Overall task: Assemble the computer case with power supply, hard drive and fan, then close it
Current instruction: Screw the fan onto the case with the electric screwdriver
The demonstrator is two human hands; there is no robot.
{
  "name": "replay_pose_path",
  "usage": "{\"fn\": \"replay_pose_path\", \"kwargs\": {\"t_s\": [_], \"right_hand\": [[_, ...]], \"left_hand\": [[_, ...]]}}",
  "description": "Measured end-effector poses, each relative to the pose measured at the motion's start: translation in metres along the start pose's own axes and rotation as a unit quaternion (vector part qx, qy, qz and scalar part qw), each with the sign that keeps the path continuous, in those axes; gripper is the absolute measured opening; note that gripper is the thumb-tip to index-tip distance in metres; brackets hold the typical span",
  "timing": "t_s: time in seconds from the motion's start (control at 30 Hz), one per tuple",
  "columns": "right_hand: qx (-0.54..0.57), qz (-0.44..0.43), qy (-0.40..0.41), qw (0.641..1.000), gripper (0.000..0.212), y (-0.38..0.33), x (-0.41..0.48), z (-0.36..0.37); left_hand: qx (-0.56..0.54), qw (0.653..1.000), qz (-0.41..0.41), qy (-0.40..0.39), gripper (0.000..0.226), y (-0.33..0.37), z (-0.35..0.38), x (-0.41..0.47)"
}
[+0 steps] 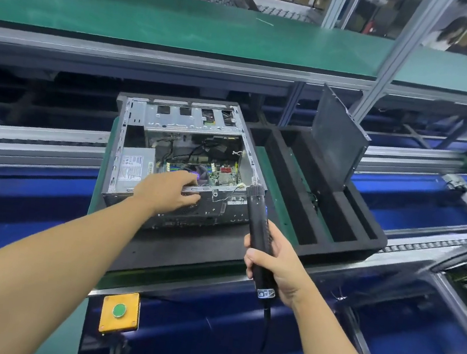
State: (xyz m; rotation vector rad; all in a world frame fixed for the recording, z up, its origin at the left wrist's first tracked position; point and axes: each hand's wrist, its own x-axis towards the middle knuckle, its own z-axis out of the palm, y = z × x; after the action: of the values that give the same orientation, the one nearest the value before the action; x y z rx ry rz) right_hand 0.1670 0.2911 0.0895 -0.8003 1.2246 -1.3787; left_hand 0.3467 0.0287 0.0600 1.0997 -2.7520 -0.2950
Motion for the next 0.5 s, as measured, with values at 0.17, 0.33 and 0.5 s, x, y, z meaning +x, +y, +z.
{"fn": "replay_pose_path", "kwargs": {"t_s": [0.17, 0.33, 0.5], "right_hand": [[0.006, 0.0, -0.003, 1.0, 0.042, 0.001, 0.002, 0.001], [0.006, 0.008, -0.009, 1.0, 0.039, 0.007, 0.002, 0.002], [-0.002, 0.016, -0.02, 1.0, 0.038, 0.012, 0.004, 0.004]], "left_hand": [[0.008, 1.0, -0.007, 0.005, 0.03, 0.0, 0.001, -0.001], [-0.012, 0.999, -0.032, -0.004, 0.027, 0.003, -0.002, -0.001], [-0.017, 1.0, -0.021, 0.008, 0.029, 0.011, 0.003, 0.001]]}}
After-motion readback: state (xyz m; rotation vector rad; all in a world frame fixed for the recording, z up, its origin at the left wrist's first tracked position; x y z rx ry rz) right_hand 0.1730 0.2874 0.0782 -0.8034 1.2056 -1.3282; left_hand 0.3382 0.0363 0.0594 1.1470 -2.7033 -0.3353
